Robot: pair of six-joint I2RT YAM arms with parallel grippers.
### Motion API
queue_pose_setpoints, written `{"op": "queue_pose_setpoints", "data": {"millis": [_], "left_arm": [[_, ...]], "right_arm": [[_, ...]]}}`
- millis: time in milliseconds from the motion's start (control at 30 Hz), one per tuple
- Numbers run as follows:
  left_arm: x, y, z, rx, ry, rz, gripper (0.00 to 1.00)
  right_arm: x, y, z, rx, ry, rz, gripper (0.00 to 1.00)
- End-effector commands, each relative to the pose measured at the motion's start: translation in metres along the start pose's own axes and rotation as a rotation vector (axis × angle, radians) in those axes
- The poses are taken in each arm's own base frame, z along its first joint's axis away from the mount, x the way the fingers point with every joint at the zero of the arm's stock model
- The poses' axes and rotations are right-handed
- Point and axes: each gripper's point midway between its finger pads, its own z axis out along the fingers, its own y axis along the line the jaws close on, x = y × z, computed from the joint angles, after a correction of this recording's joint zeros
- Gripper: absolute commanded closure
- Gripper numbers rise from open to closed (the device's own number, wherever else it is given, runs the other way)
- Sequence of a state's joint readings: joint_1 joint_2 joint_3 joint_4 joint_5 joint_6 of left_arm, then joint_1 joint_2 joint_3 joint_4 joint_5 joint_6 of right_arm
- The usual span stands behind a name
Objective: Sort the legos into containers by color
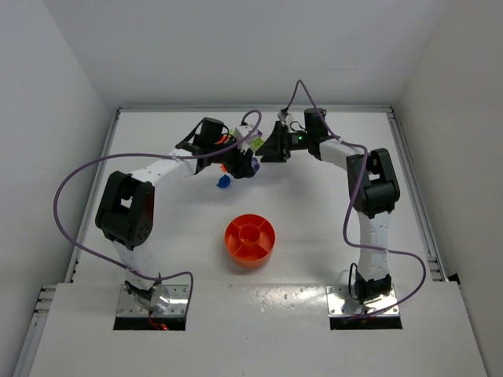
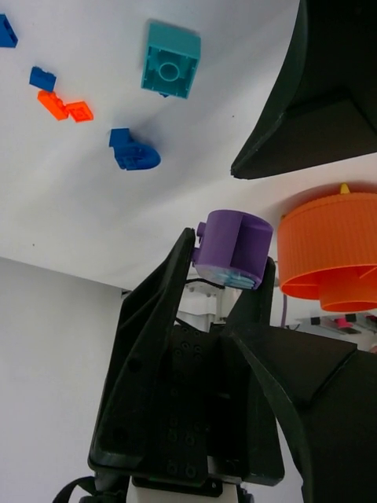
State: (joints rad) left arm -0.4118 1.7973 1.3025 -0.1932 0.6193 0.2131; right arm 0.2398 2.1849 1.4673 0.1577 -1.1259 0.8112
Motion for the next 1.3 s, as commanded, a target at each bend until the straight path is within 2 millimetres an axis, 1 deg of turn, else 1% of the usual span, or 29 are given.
{"op": "queue_pose_setpoints", "data": {"millis": [0,33,67,100,167,200,233,300,433,500,533,633,667,733,800,833,900,933,967,1000,1033,1100,1133,1200,1233,1267], "left_arm": [[-0.019,-0.003,-0.005,-0.002,-0.051,0.061,1.0],[-0.019,-0.003,-0.005,-0.002,-0.051,0.061,1.0],[-0.019,-0.003,-0.005,-0.002,-0.051,0.061,1.0],[-0.022,-0.006,-0.002,0.004,-0.057,0.071,1.0],[-0.021,-0.004,-0.002,-0.006,-0.054,0.07,1.0],[-0.021,-0.004,-0.002,-0.006,-0.054,0.07,1.0],[-0.024,-0.007,0.0,-0.001,-0.061,0.08,1.0],[-0.023,-0.005,0.0,-0.012,-0.057,0.08,1.0],[-0.024,-0.001,-0.001,-0.037,-0.058,0.084,1.0],[-0.026,0.002,-0.001,-0.048,-0.064,0.09,1.0],[-0.026,0.002,-0.001,-0.048,-0.064,0.09,1.0],[-0.028,0.002,0.001,-0.062,-0.066,0.108,1.0],[-0.028,0.002,0.001,-0.062,-0.066,0.108,1.0],[-0.025,0.011,0.003,-0.102,-0.055,0.106,1.0],[-0.025,0.013,0.002,-0.111,-0.051,0.116,1.0],[-0.025,0.015,0.002,-0.123,-0.048,0.125,1.0],[-0.022,0.015,0.003,-0.123,-0.048,0.125,1.0],[-0.022,0.015,0.003,-0.123,-0.048,0.125,1.0],[-0.025,0.016,0.003,-0.126,-0.056,0.131,1.0],[-0.021,0.015,0.004,-0.124,-0.049,0.126,1.0],[-0.024,0.014,0.001,-0.126,-0.056,0.131,1.0],[-0.024,0.014,0.001,-0.126,-0.056,0.131,0.99],[-0.02,0.014,0.002,-0.124,-0.049,0.126,0.99],[-0.022,0.014,0.002,-0.126,-0.056,0.131,0.97],[-0.021,0.013,0.0,-0.126,-0.056,0.131,0.95],[-0.021,0.013,0.0,-0.126,-0.057,0.122,0.9]], "right_arm": [[-0.001,0.019,0.002,-0.07,0.018,-0.059,0.27],[0.003,0.017,0.007,-0.071,0.029,-0.052,0.27],[0.004,0.018,0.006,-0.079,0.036,-0.053,0.27],[0.007,0.016,0.006,-0.077,0.039,-0.035,0.27],[0.008,0.012,0.008,-0.078,0.038,-0.016,0.27],[0.009,0.01,0.008,-0.085,0.044,-0.01,0.3],[0.011,0.009,0.008,-0.085,0.044,-0.001,0.3],[0.011,0.009,0.008,-0.085,0.044,0.0,0.3],[0.011,0.011,0.008,-0.096,0.048,-0.012,0.36],[0.014,0.013,0.011,-0.099,0.056,-0.014,0.4],[0.014,0.014,0.011,-0.108,0.06,-0.022,0.43],[0.014,0.014,0.011,-0.108,0.06,-0.022,0.5],[0.014,0.014,0.011,-0.108,0.06,-0.022,0.5],[0.017,0.016,0.014,-0.111,0.069,-0.024,0.51],[0.014,0.018,0.014,-0.114,0.066,-0.033,0.51],[0.017,0.02,0.018,-0.118,0.076,-0.034,0.51],[0.016,0.024,0.018,-0.126,0.08,-0.043,0.55],[0.019,0.025,0.021,-0.13,0.088,-0.045,0.56],[0.02,0.022,0.022,-0.127,0.091,-0.036,0.59],[0.02,0.022,0.022,-0.127,0.091,-0.036,0.6],[0.019,0.022,0.022,-0.13,0.088,-0.045,0.6],[0.022,0.024,0.025,-0.133,0.097,-0.046,0.65],[0.023,0.025,0.025,-0.14,0.103,-0.047,0.67],[0.023,0.025,0.025,-0.14,0.103,-0.047,0.76],[0.023,0.025,0.025,-0.14,0.103,-0.047,0.8],[0.022,0.025,0.025,-0.142,0.101,-0.055,0.85]]}}
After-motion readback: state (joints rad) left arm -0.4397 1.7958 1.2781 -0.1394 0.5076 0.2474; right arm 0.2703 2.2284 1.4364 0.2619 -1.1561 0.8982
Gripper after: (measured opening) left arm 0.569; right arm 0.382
